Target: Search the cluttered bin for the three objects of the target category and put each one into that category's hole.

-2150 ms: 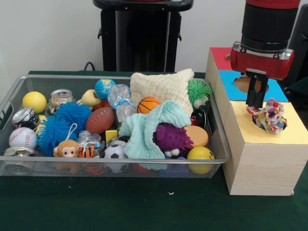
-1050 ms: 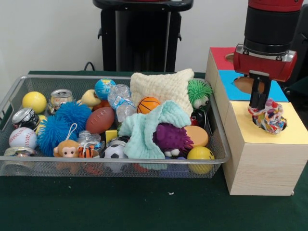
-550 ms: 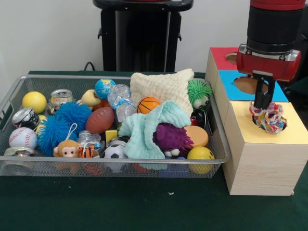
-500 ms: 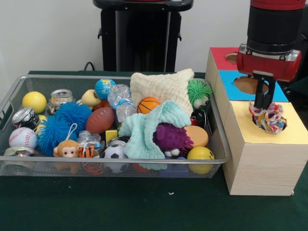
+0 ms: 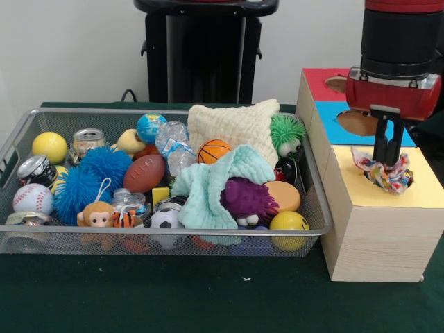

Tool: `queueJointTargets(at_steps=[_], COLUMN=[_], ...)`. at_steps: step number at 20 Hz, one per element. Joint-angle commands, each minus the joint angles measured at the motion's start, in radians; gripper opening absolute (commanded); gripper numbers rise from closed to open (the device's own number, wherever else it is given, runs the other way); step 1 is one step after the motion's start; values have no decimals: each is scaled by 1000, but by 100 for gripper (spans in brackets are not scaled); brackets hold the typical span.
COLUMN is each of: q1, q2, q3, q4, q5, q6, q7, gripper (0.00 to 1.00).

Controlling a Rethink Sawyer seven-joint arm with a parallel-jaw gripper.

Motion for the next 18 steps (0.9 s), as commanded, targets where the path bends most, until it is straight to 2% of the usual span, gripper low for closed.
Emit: queueJointTargets(at_steps=[1,6,11,18], q1=[-2,-12,-24,-64], q2=[71,113,124,151], q3=[69,84,110,157], q4=[46,75,81,71], q5=[23,-15,-5,6], q6=[-59,-116,-114,-41], q7=[229,181,174,143], gripper=[0,0,0,0])
